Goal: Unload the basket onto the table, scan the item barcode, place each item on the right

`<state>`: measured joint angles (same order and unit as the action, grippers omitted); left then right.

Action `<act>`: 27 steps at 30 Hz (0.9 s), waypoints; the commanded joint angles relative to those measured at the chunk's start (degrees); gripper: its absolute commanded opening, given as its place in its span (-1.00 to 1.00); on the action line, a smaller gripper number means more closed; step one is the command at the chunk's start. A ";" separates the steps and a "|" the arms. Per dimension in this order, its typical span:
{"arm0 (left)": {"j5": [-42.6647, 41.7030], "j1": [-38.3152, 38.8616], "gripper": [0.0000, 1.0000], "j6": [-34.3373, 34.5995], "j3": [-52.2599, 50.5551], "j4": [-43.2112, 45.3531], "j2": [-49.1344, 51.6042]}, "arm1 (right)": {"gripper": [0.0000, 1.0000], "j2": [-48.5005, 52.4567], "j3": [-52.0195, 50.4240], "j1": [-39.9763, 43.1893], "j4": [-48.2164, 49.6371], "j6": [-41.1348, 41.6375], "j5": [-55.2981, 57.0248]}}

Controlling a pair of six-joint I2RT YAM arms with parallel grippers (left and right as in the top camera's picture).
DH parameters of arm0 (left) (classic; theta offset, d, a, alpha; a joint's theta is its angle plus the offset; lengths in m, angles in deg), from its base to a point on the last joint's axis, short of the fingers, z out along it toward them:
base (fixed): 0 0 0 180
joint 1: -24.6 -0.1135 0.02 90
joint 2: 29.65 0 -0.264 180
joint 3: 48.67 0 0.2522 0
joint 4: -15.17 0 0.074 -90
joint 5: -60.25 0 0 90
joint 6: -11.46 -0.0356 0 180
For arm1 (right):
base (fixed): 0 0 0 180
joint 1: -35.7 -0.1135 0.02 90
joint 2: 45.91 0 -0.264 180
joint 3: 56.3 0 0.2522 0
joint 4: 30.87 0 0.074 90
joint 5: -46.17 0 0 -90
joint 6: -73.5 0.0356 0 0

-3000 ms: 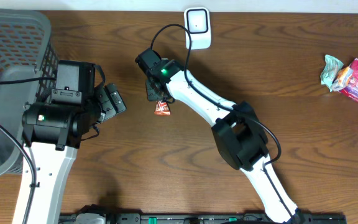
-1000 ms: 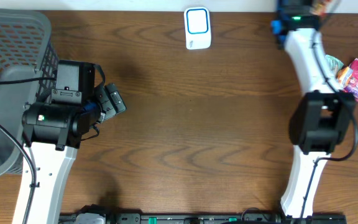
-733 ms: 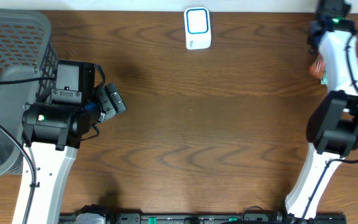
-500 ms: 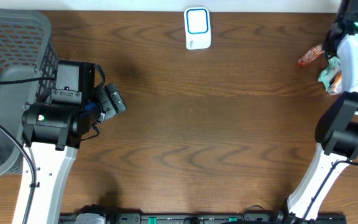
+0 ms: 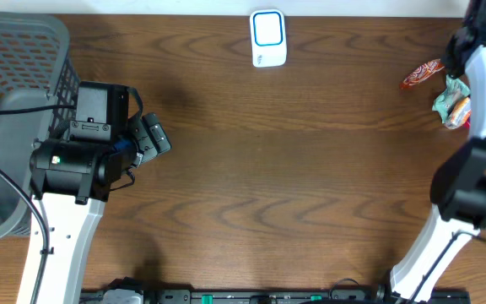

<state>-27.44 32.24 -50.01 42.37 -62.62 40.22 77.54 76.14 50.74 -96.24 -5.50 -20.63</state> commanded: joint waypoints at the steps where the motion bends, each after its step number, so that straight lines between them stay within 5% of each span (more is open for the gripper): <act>1: 0.74 -0.24 0.96 0.28 0.59 0.02 -0.37 | -0.14 -11.74 0.46 -0.96 0.28 1.81 -5.09; 6: 0.76 -0.24 0.96 0.28 0.59 0.02 -0.37 | 0.18 -22.32 0.46 -0.96 -3.19 1.86 -15.10; 9: 0.76 -0.24 0.96 0.28 0.59 0.02 -0.37 | 0.91 -28.15 0.44 -1.03 -8.83 3.93 -20.44; 19: 0.76 -0.24 0.95 0.28 0.59 0.02 -0.37 | 0.98 -42.07 -4.52 -5.64 -21.86 6.78 -18.84; 27: 0.74 -0.22 0.96 0.26 0.59 0.00 -0.31 | 0.99 -61.86 -27.08 -10.51 -16.50 6.99 -20.15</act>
<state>-27.42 32.24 -50.01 42.37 -62.56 40.22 23.05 56.79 42.05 -114.30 0.54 -39.49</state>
